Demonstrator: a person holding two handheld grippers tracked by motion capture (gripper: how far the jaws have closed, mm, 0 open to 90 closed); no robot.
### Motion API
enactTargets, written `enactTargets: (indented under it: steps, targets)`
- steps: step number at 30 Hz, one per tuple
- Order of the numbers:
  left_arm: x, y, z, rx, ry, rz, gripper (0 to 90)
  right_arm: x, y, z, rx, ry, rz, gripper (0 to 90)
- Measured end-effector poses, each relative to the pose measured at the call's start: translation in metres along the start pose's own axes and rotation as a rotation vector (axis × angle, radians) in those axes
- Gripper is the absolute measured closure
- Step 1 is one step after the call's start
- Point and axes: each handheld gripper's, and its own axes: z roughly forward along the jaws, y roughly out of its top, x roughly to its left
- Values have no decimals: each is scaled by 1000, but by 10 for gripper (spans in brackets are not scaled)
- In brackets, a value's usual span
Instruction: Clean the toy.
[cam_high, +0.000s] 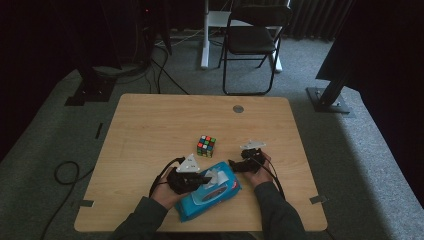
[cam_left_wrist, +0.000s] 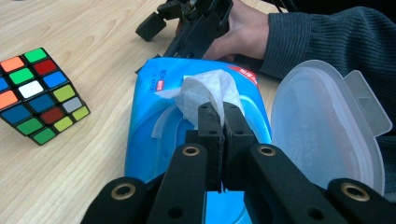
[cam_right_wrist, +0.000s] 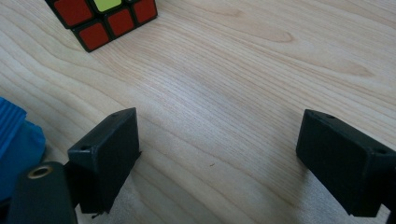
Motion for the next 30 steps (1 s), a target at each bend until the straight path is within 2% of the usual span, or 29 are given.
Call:
enactTargets:
  steps: [9,30]
  targets:
    - [-3,3,-4,-17,21,15,896,0,0,0,0,0,0,130]
    - [-7,12,-14,-61,34,42,900,0,0,0,0,0,0,129]
